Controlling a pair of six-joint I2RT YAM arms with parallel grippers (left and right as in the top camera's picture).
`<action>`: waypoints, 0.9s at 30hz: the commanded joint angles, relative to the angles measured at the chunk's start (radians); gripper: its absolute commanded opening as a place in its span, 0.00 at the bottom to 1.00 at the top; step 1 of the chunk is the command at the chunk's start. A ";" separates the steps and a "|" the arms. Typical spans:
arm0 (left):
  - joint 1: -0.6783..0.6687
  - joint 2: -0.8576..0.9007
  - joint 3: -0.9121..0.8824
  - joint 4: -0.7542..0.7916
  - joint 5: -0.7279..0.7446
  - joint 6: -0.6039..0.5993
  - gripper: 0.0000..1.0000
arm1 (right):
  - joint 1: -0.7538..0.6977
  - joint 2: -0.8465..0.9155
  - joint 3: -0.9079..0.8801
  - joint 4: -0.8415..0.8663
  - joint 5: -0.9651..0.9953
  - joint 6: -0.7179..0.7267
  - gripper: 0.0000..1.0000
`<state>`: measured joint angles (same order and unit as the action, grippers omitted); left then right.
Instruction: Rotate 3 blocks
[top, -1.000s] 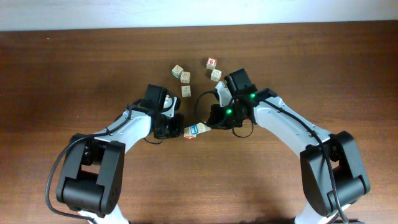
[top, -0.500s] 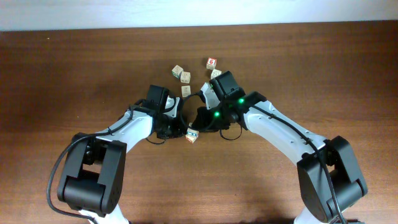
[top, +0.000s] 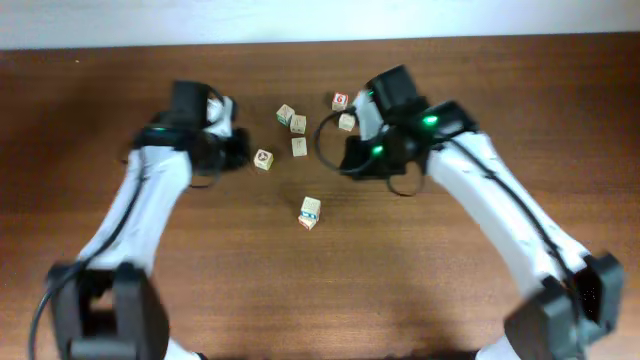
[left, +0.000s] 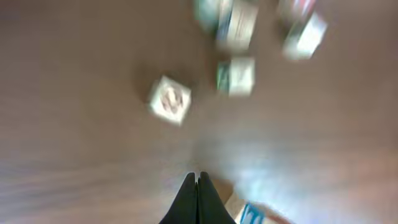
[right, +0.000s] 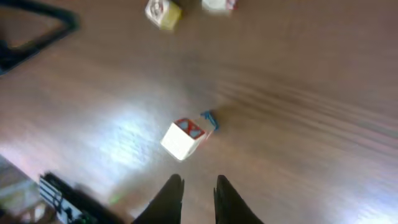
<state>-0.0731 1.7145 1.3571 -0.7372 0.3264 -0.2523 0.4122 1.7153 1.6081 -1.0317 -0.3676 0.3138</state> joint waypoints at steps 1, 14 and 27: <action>0.135 -0.280 0.114 -0.043 -0.065 0.020 0.29 | -0.030 -0.187 0.142 -0.143 0.230 -0.048 0.56; 0.218 -0.498 0.114 -0.117 -0.065 0.019 0.99 | -0.034 -0.684 0.198 -0.278 0.455 -0.100 0.98; 0.218 -0.498 0.114 -0.117 -0.065 0.019 0.99 | -0.423 -1.368 -1.088 0.805 0.220 -0.444 0.98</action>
<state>0.1410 1.2282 1.4700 -0.8547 0.2680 -0.2424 -0.0010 0.4355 0.6868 -0.3096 -0.1127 -0.1177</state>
